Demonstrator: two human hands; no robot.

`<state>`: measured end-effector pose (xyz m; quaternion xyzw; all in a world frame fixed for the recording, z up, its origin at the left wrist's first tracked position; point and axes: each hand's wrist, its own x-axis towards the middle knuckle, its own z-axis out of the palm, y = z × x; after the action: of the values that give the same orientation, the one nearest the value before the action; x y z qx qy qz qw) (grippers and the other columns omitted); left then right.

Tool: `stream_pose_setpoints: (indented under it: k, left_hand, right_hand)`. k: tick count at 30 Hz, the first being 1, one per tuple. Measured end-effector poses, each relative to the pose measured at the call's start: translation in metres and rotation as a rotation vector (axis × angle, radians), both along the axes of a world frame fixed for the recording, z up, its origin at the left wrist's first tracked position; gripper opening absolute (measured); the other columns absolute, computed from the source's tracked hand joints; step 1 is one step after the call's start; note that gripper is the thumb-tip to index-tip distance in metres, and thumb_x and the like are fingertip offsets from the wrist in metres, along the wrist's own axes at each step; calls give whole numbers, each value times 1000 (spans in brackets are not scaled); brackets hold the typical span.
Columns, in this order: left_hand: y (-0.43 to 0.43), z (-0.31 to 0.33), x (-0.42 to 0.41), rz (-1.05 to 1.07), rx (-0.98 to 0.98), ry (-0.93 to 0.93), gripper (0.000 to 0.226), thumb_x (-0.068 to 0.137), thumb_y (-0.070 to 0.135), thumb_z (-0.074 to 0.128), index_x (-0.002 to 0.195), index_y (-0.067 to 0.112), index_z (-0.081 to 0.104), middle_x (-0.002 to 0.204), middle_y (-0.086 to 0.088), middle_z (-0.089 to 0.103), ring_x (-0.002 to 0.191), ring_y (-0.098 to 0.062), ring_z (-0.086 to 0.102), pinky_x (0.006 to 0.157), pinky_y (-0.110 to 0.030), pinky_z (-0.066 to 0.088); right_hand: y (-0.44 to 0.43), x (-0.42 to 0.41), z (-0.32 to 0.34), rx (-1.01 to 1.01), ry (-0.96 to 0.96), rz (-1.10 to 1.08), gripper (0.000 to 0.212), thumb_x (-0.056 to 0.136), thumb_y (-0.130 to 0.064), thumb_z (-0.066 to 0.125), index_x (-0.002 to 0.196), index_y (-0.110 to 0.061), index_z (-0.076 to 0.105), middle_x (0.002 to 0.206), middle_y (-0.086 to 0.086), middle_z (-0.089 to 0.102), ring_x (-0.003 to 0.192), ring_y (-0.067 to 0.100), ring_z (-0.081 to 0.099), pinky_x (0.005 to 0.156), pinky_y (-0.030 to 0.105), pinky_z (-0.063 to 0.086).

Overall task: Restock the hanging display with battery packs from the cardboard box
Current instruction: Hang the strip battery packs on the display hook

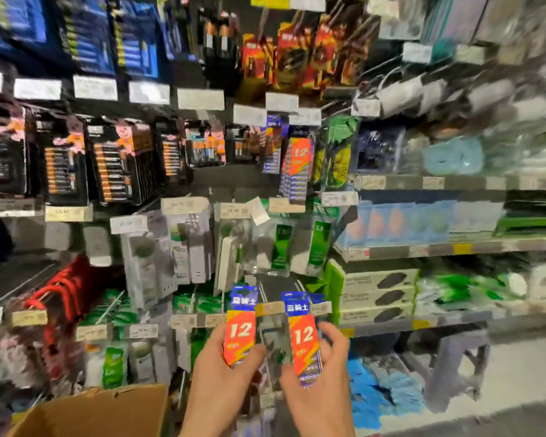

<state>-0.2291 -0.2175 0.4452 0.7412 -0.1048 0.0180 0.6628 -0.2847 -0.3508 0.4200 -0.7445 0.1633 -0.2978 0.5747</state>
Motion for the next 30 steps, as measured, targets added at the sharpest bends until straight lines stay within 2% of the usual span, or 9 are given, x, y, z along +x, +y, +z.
stream_pose_setpoints:
  k: [2,7,11,17,20,23,25,28,30]
  left_hand:
    - [-16,21,0,-29,1,-75,28,82,8,80,93,28,63,77,14,72,59,2,62,58,-13,45]
    - [-42,72,16,-64,20,-219,19,86,13,78,89,18,59,58,10,62,48,-2,54,54,-21,46]
    - [-54,109,48,-53,-17,-288,16,87,15,76,91,18,61,62,12,63,52,0,55,53,-14,42]
    - [-72,148,123,-83,-78,-266,14,88,14,75,97,19,65,70,9,70,62,-3,64,59,-19,49]
    - [-79,165,169,-140,-132,-243,17,90,15,74,103,20,65,76,-1,70,67,-16,68,61,-32,55]
    - [-86,188,215,-208,-178,-278,21,89,13,76,106,22,68,78,-7,71,67,-22,67,63,-42,56]
    - [-91,207,242,-261,-245,-285,22,90,8,73,108,18,66,75,1,70,63,-21,67,58,-37,55]
    - [-100,238,273,-332,-306,-267,22,92,8,70,111,16,64,78,-1,71,59,-19,65,51,-30,55]
    - [-107,252,290,-391,-318,-259,22,93,9,69,114,13,64,80,-6,72,59,-18,64,51,-28,55]
  right_hand:
    - [-21,-7,20,-61,-43,-33,68,74,-6,78,113,-41,35,100,-40,61,83,-5,65,67,9,44]
    - [-54,2,73,-148,-148,-72,67,78,-11,81,110,-49,36,96,-23,66,80,2,67,68,14,49]
    - [-67,34,104,-188,-194,-78,63,81,-22,81,115,-50,36,99,-17,66,80,9,69,74,38,57]
    - [-82,100,134,-331,-197,-97,57,89,-39,71,125,-55,30,102,-22,64,81,7,67,73,39,56]
    - [-90,147,143,-367,-189,-87,58,92,-46,65,132,-54,25,106,-17,64,83,5,65,73,37,56]
    - [-97,195,152,-371,-214,-65,60,94,-46,61,137,-59,21,123,-15,61,100,6,64,84,39,56]
    - [-100,226,159,-389,-236,-48,59,96,-44,58,137,-62,20,135,-18,53,109,2,60,90,35,55]
    - [-104,268,176,-462,-250,-36,56,99,-41,57,142,-56,25,140,-21,43,109,-16,49,83,9,43]
    - [-105,291,186,-501,-267,-47,56,99,-39,57,145,-51,28,138,-22,40,106,-27,42,80,0,37]
